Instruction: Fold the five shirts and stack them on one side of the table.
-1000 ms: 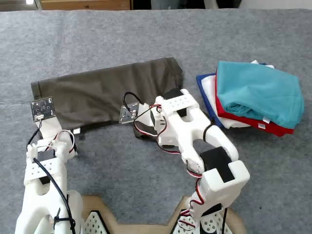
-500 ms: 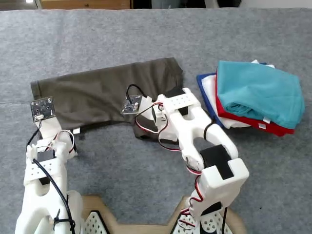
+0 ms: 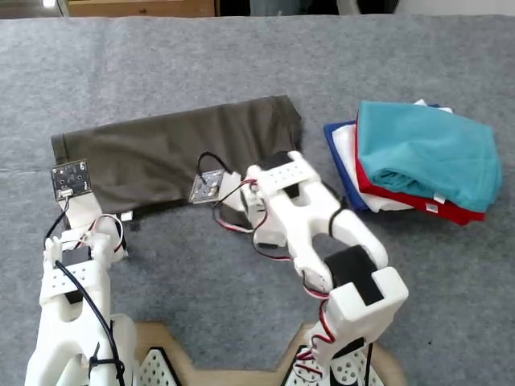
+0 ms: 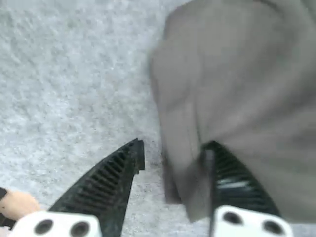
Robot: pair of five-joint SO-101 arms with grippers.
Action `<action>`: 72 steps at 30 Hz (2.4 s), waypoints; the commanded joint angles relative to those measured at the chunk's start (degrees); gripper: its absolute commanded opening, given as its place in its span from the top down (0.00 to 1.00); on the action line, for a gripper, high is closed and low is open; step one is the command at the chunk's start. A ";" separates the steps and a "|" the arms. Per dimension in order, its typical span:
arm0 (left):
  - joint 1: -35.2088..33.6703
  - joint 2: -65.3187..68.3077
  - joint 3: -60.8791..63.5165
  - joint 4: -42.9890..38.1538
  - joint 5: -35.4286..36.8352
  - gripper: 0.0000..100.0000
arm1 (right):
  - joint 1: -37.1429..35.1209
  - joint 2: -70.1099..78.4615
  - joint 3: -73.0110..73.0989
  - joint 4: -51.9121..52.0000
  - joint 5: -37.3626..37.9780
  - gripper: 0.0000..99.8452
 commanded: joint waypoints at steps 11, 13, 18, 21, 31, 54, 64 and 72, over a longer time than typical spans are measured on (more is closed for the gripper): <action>0.13 -1.23 -0.13 -0.97 0.62 0.97 | 0.18 0.84 0.92 -3.25 -4.92 0.99; 0.13 -1.23 -0.13 -0.97 0.62 0.97 | 0.35 0.57 0.92 -3.60 -5.10 0.99; 0.13 -1.23 -0.13 -0.97 0.62 0.97 | 1.58 -0.04 0.31 -3.69 -5.80 0.99; 0.13 -1.23 -0.13 -0.97 0.62 0.97 | 1.58 -0.48 0.40 -3.69 -6.68 0.99; 0.13 -1.23 -0.13 -0.97 0.62 0.97 | -1.05 -0.57 2.24 -3.16 -6.59 0.72; 0.13 -1.76 0.40 -0.88 0.62 0.97 | 1.67 -0.92 -3.91 -1.23 -12.48 0.99; 0.13 -1.76 0.40 -0.88 0.62 0.97 | 2.37 -0.22 -27.12 12.04 -8.97 0.99; 0.13 -1.76 0.40 -0.97 0.62 0.97 | 6.33 11.30 -42.95 13.19 -2.46 0.98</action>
